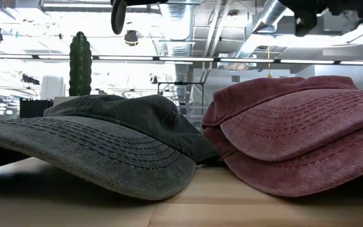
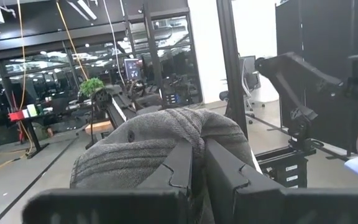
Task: Pick & Place hat
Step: Put the top black cap into the bottom transparent bin
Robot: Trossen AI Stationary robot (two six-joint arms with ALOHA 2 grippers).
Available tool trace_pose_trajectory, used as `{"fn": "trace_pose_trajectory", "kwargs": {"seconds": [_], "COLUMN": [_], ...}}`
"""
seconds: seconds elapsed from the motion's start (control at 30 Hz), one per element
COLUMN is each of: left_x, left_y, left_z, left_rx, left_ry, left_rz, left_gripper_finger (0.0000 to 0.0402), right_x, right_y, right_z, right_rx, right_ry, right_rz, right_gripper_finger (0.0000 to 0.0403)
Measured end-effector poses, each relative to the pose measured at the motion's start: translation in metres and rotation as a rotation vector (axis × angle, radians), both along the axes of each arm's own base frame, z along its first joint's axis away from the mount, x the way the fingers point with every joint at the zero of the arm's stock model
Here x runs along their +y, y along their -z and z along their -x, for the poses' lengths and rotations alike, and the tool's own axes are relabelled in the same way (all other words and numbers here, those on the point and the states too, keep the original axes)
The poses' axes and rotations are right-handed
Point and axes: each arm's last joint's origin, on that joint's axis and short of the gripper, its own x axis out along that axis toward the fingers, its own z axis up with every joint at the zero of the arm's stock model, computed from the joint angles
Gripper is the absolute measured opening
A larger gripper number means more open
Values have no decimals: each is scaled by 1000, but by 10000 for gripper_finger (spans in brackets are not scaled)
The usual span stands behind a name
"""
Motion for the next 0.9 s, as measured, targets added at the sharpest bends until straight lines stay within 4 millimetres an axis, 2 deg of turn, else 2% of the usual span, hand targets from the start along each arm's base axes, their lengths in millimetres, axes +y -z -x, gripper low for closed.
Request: {"fn": "trace_pose_trajectory", "kwargs": {"seconds": [0.43, 0.9], "left_x": [-5, -6], "left_y": [15, 15], "left_z": [-14, -15], "left_rx": [54, 48], "left_ry": [0, -1], "left_rz": [-22, -22], "left_gripper_finger": [24, 24], "right_x": [-4, 4], "right_y": [-2, 5], "right_z": [-60, -103], "right_rx": [79, 139], "right_ry": [-97, -250], "right_rz": [-14, -7], "right_gripper_finger": [175, 175]}}
